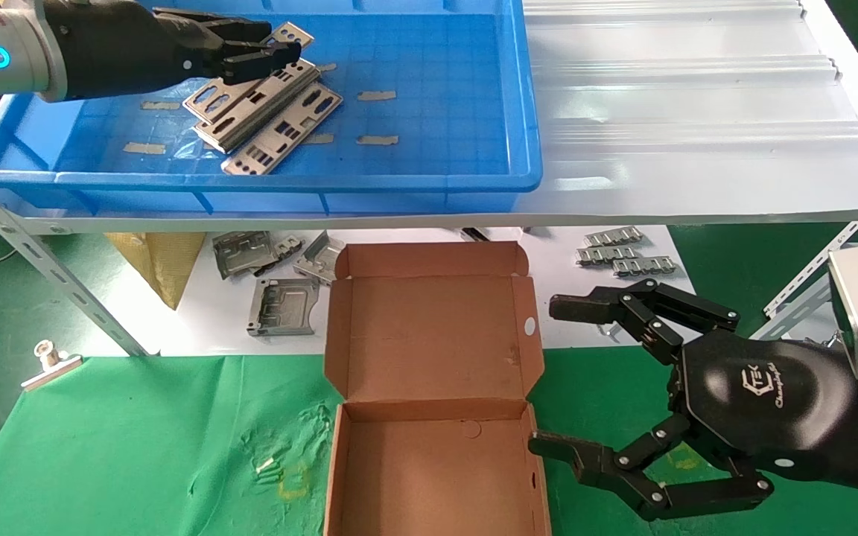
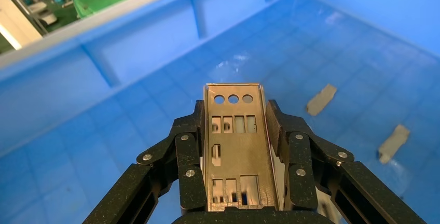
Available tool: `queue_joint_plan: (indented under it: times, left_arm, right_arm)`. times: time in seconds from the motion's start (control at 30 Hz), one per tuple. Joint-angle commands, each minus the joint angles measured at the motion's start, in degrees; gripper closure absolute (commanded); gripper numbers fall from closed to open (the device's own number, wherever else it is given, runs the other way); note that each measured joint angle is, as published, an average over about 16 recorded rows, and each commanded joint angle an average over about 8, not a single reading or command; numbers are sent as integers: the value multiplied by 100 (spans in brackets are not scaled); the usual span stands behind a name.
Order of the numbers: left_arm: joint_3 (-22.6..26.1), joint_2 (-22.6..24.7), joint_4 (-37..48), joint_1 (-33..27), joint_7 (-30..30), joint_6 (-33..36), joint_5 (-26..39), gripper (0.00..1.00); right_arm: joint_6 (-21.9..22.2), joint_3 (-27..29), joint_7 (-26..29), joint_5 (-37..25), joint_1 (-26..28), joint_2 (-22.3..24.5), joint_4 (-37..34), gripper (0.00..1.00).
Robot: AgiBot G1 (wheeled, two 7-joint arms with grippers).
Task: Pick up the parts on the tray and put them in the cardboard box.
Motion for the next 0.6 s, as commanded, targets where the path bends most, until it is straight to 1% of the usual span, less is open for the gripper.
queue_joint_plan:
  times: [0.03, 0.17, 0.43, 0.53, 0.6]
  left_arm:
    - [-16, -12, -14, -23, 11, 18, -23, 100]
    - [-52, -97, -97, -49, 81, 641, -85, 100]
    - [-86, -339, -317, 74, 404, 2508, -196, 100]
    - [-57, -392, -557, 257, 509, 2893, -281, 100]
    - [15, -439, -900, 480, 507, 3013, -416, 100]
  right_arm:
    - [0, 0, 0, 0, 0, 0, 0, 0]
    - [0, 0, 0, 0, 0, 0, 0, 0]
    - [0, 0, 0, 0, 0, 0, 0, 0]
    - [0, 0, 0, 0, 0, 0, 0, 0]
    - [0, 0, 0, 0, 0, 0, 0, 0]
